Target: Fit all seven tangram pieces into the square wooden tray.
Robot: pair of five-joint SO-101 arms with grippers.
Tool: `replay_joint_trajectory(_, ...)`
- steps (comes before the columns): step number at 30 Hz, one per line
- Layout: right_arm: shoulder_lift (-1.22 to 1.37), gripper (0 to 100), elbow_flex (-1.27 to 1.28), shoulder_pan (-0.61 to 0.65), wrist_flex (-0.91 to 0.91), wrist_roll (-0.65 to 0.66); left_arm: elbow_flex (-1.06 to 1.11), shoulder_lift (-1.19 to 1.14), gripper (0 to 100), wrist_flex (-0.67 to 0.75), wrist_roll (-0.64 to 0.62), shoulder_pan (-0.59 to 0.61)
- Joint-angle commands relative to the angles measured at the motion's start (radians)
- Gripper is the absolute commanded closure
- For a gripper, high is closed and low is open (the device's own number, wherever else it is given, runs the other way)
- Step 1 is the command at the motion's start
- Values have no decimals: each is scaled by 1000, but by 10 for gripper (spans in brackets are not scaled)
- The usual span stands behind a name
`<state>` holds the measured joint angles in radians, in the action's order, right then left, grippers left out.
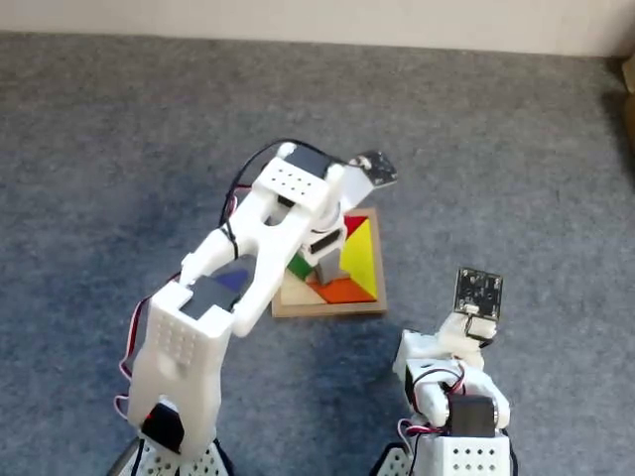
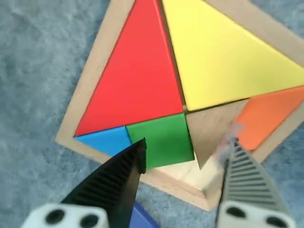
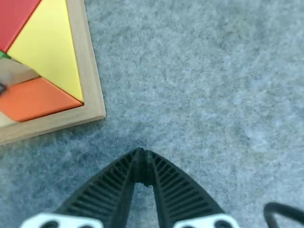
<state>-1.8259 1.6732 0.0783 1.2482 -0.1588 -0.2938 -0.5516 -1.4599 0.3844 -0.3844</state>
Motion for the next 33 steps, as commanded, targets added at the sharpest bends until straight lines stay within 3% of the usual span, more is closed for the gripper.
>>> replay_joint_trajectory(1,-21,983,151,-13,2,6,-27,68,748,-3,-12,45)
replay_joint_trajectory(25,-21,983,151,-18,2,6,35,61,748,75,-55,61)
replay_joint_trajectory(33,-21,983,151,-18,2,6,174,300,748,20,-58,88)
